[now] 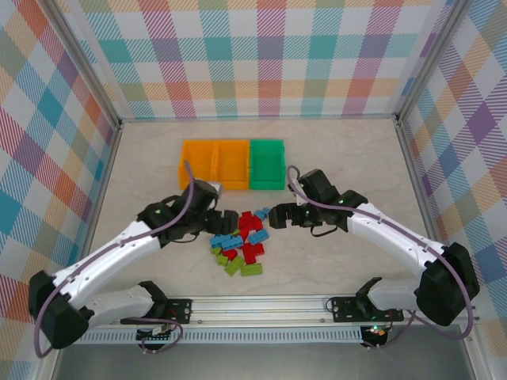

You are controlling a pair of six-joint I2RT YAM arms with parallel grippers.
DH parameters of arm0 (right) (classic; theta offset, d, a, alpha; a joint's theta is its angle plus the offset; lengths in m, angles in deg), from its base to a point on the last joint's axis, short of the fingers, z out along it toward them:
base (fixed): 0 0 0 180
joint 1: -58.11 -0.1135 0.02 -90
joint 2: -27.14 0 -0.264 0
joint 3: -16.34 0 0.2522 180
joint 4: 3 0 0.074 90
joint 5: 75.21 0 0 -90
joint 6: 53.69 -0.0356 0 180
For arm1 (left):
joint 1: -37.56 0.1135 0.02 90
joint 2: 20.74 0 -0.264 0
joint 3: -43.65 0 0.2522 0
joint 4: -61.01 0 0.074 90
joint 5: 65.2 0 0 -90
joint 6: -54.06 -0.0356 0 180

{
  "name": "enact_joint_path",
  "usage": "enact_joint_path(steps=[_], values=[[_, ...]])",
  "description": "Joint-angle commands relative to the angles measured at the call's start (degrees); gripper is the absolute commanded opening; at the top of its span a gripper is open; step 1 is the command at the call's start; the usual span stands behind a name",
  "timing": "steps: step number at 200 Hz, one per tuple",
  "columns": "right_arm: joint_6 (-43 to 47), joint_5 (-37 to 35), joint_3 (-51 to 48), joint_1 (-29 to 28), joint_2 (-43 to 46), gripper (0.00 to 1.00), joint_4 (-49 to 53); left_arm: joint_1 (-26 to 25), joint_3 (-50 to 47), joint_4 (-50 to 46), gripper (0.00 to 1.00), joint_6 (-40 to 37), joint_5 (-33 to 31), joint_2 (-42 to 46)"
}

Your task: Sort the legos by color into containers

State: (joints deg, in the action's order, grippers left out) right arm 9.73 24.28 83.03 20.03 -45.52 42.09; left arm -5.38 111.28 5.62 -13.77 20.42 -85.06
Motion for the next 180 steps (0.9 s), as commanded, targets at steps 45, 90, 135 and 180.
enact_joint_path(steps=[45,90,135,180], values=[[-0.87,-0.77,2.15,-0.32,-1.08,1.00,-0.43,-2.15,1.35,7.29,1.00,9.57,-4.69,-17.12],[-1.41,-1.95,0.59,-0.32,1.05,1.00,-0.83,-1.96,2.09,10.10,1.00,7.71,-10.00,-23.91],[-1.69,-1.76,1.34,-0.32,0.24,1.00,-0.22,-0.59,1.20,12.41,0.84,7.47,-10.97,-25.88],[-1.87,-2.03,1.92,-0.32,0.26,1.00,0.09,-0.26,1.52,13.41,0.68,7.43,-10.93,-26.68]])
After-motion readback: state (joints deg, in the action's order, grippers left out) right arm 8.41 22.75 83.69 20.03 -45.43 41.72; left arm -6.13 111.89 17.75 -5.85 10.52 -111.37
